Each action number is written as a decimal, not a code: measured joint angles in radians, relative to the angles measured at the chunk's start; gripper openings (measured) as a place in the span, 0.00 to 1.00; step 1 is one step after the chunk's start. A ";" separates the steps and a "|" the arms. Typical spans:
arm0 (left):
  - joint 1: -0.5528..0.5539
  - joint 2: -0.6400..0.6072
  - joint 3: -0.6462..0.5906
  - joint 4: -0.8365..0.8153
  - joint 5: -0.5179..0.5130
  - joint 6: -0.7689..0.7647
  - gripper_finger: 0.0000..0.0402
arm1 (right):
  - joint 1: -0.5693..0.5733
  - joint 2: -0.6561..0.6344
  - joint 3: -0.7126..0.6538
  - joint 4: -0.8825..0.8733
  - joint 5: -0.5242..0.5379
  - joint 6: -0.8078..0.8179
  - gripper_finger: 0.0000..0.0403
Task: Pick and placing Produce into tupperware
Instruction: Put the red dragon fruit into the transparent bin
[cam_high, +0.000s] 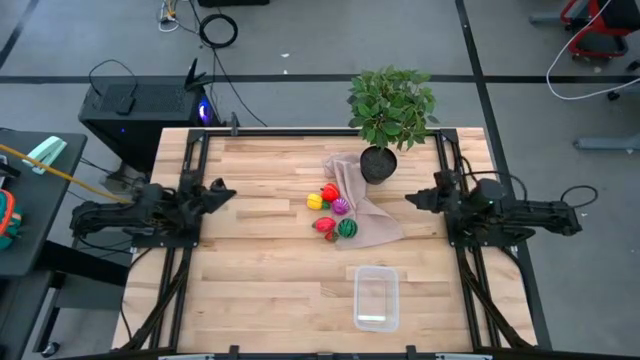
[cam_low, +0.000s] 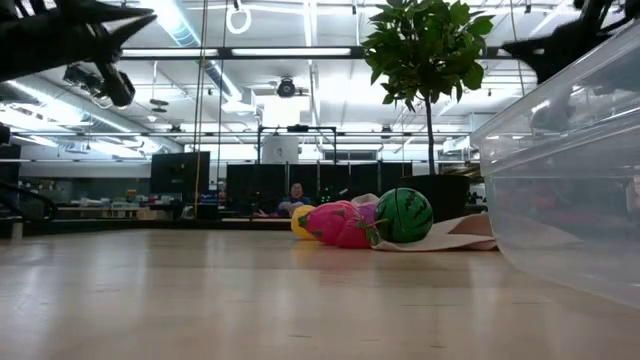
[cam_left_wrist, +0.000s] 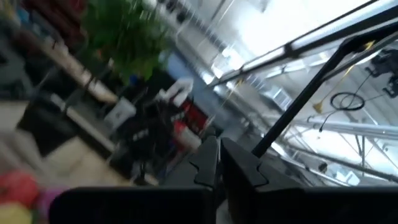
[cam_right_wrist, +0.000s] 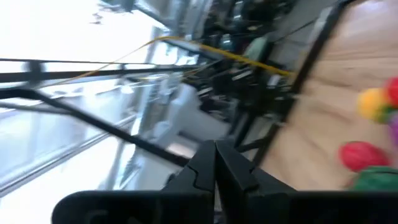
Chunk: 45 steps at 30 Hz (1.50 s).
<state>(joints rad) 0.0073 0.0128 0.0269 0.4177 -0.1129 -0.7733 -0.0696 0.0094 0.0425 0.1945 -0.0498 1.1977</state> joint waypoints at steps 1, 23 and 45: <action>-0.007 0.000 0.006 0.007 -0.020 0.023 0.05 | 0.012 0.001 0.013 0.010 -0.005 -0.008 0.03; -0.354 0.927 0.733 -0.309 -0.285 0.267 0.05 | 0.363 0.451 0.722 -0.545 -0.124 -0.360 0.03; -0.329 1.594 1.260 -0.965 -0.245 0.367 0.29 | 0.525 0.724 0.961 -0.995 0.093 -0.449 0.03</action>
<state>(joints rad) -0.3215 1.6063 1.2865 -0.5468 -0.3574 -0.4068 0.4553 0.7336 1.0035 -0.8002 0.0432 0.7489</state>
